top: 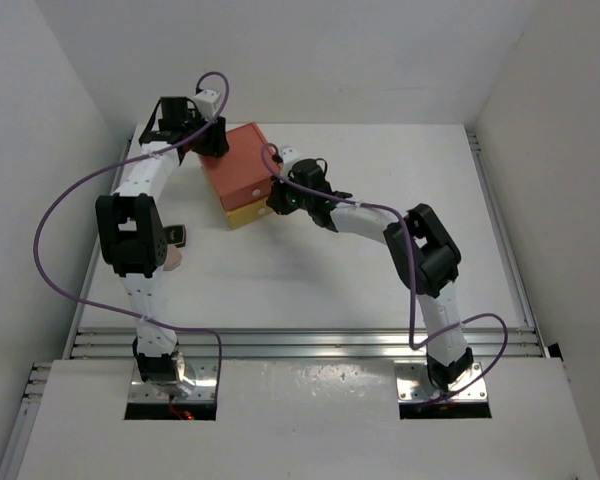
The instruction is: Organize the makeup
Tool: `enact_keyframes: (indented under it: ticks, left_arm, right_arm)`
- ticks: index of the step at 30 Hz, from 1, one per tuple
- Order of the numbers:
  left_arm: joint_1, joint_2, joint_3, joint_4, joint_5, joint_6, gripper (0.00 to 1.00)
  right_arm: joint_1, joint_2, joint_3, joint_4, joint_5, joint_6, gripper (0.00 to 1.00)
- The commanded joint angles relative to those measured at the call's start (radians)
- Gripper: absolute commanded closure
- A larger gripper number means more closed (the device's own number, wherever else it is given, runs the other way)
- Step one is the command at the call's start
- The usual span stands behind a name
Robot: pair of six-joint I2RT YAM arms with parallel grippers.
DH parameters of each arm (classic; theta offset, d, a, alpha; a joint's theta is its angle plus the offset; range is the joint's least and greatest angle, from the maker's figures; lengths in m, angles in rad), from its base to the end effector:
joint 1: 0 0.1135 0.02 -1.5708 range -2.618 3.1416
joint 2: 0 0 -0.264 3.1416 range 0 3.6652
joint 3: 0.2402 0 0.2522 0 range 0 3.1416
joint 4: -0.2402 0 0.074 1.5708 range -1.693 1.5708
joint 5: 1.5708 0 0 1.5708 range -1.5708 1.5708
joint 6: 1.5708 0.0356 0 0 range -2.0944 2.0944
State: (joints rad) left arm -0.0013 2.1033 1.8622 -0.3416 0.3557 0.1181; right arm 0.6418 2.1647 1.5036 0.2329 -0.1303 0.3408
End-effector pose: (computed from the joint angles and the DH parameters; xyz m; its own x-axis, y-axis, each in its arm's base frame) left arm 0.4959 -0.0130 0.2816 -0.5120 0.1111 -0.8517 0.3548 0.9304 -0.0919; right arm 0.3956 0.3014 0.1839 -0.5435 0.0075 -0.8394 -0.5375 0.7650 0.3549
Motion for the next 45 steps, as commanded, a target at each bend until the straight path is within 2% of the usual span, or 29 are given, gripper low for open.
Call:
enact_keyframes:
  ticks: [1,3,5,9,11,14,15,18,20,26,31,39,45]
  left_arm:
    - [-0.006,0.026,-0.006,-0.197,0.006,-0.043,0.43]
    - [-0.006,0.026,0.03,-0.197,0.032,-0.066,0.38]
    - [-0.006,0.026,0.061,-0.206,0.041,-0.081,0.35]
    - [-0.006,0.017,0.127,-0.206,0.051,-0.101,0.3]
    - [-0.006,0.017,0.153,-0.206,0.051,-0.11,0.29]
    - [-0.006,0.017,0.193,-0.206,0.051,-0.11,0.26]
    - [-0.006,0.017,0.218,-0.206,0.051,-0.12,0.26]
    - [-0.006,0.007,0.261,-0.206,-0.003,-0.12,0.25]
    - [-0.006,0.007,0.296,-0.206,-0.035,-0.129,0.25]
    - [0.055,0.044,0.316,-0.129,-0.129,-0.199,0.37]
    - [0.09,0.132,0.35,-0.12,-0.139,-0.254,0.43]
    - [0.11,0.224,0.39,-0.108,-0.13,-0.285,0.43]
    - [0.11,0.279,0.37,-0.108,-0.043,-0.294,0.44]
  right_arm:
    - [-0.002,-0.12,-0.089,0.066,0.009,0.0,0.83]
    - [-0.007,-0.129,-0.141,0.085,0.026,0.021,0.78]
    - [-0.011,-0.138,-0.143,0.079,0.034,0.02,0.78]
    - [-0.028,-0.138,-0.091,-0.052,0.128,0.009,0.78]
    - [-0.034,-0.132,-0.076,-0.085,0.155,0.013,0.81]
    - [-0.092,-0.109,-0.045,-0.135,0.166,0.081,0.89]
    - [-0.077,-0.1,-0.04,-0.139,0.164,0.093,0.93]
    - [-0.077,-0.088,-0.048,-0.107,0.158,0.132,0.99]
    - [-0.077,-0.075,-0.055,-0.086,0.138,0.151,0.99]
    - [-0.041,-0.046,-0.089,0.051,0.101,0.193,0.99]
    - [-0.021,-0.005,-0.046,0.045,0.101,0.201,0.99]
    - [-0.004,0.023,-0.04,0.057,0.107,0.237,0.99]
    - [0.006,0.082,-0.017,0.138,0.083,0.26,0.99]
